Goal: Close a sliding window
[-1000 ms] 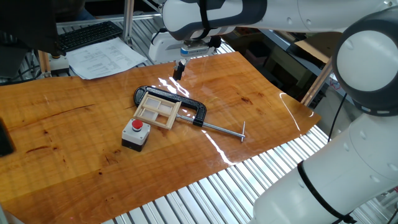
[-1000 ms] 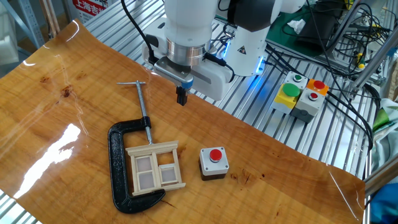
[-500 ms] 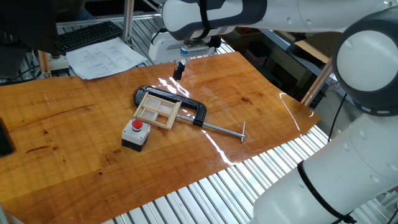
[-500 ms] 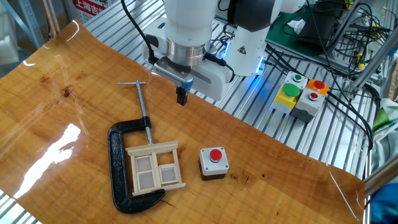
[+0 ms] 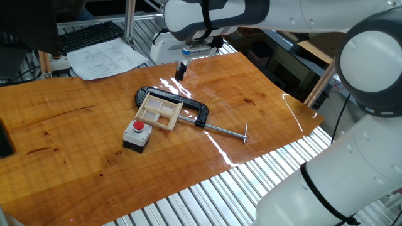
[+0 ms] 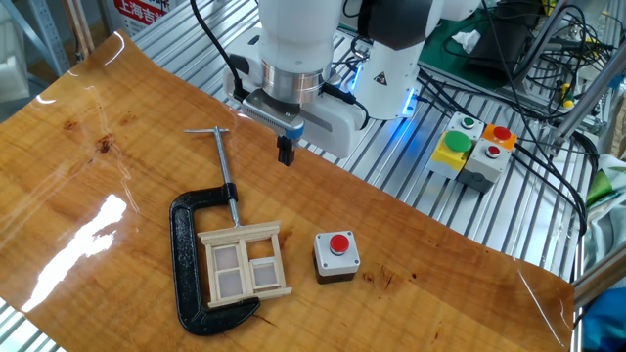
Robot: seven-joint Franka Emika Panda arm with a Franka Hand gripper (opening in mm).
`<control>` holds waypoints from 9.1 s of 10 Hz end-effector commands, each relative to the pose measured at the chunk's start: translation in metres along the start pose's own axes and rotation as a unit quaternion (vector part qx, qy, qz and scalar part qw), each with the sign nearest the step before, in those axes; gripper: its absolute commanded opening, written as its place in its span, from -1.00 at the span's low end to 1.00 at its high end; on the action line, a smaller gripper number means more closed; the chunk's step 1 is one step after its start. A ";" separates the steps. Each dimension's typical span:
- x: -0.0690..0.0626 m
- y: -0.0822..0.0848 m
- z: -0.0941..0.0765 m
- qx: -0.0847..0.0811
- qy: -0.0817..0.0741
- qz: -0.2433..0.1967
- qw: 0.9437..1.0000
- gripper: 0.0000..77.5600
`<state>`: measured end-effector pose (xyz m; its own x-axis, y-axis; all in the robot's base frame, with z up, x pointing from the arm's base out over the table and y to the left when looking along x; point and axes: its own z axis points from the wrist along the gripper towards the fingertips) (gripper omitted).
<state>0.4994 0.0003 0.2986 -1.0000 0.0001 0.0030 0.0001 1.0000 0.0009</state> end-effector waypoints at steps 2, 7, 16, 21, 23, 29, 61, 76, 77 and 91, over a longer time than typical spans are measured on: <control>0.000 0.001 -0.001 -0.061 0.035 0.235 0.969 -1.00; 0.001 0.001 -0.001 -0.067 0.037 0.238 0.968 -1.00; -0.027 0.030 0.023 -0.067 0.030 0.263 0.962 -1.00; -0.046 0.031 0.045 -0.068 0.020 0.266 0.961 -1.00; -0.048 0.031 0.047 -0.063 0.016 0.267 0.961 -1.00; -0.048 0.032 0.047 -0.063 0.003 0.269 0.961 -1.00; -0.072 0.037 0.176 -0.045 -0.052 0.264 0.962 -1.00; -0.067 0.027 0.217 -0.051 -0.072 0.258 0.962 -1.00; -0.066 0.027 0.219 -0.051 -0.073 0.258 0.962 -1.00; -0.058 0.022 0.229 -0.061 -0.079 0.252 0.963 -1.00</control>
<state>0.5564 0.0246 0.0691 -0.8607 0.4965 -0.1125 0.4792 0.8648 0.1501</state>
